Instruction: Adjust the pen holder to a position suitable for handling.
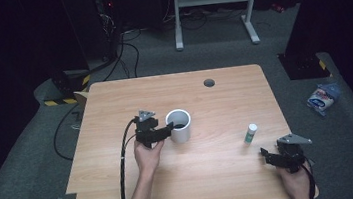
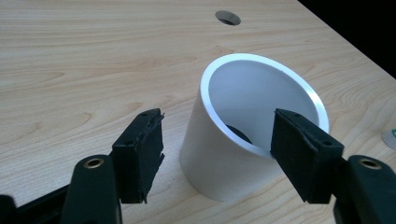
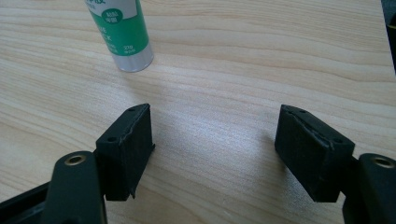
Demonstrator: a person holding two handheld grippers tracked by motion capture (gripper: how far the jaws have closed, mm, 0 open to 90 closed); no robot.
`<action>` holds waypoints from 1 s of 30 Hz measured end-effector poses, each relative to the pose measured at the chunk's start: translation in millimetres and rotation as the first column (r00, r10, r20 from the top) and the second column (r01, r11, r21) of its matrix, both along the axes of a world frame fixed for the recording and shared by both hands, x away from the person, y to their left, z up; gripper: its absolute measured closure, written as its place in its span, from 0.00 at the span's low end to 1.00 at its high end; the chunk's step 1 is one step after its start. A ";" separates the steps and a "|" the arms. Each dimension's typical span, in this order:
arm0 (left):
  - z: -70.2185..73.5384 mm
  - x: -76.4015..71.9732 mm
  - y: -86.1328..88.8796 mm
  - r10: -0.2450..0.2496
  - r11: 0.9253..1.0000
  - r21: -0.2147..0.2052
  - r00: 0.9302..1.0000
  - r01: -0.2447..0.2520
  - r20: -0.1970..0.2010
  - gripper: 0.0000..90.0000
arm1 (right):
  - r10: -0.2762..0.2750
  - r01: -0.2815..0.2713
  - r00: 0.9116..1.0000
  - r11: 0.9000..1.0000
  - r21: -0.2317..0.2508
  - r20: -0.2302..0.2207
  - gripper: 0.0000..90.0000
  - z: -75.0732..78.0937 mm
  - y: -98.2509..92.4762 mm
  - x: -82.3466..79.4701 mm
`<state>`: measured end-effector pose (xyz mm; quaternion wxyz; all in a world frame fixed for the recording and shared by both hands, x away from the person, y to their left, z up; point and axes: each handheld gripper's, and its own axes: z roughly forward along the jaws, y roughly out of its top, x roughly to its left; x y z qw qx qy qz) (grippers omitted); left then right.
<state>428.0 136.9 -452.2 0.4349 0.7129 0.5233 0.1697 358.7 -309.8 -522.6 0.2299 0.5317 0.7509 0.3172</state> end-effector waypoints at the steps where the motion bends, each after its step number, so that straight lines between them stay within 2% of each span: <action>1: -0.2 0.5 -0.3 -0.001 1.000 0.001 1.000 0.001 0.001 0.39 | 0.000 0.000 1.000 1.000 0.000 0.000 0.31 0.0 0.0 0.0; 4: -0.2 0.8 -2.0 0.002 1.000 0.001 1.000 -0.002 0.007 0.41 | 0.000 0.000 1.000 1.000 0.000 0.000 0.31 0.0 0.0 0.0; 19: -5.8 6.8 -10.4 0.013 1.000 0.001 1.000 -0.013 -0.011 0.46 | 0.001 -0.001 1.000 1.000 0.000 0.000 0.31 0.0 0.1 0.2; 30: -6.6 6.3 -16.1 -0.014 1.000 -0.002 1.000 0.014 -0.002 0.54 | 0.000 0.000 1.000 1.000 0.000 0.000 0.31 0.0 0.1 0.2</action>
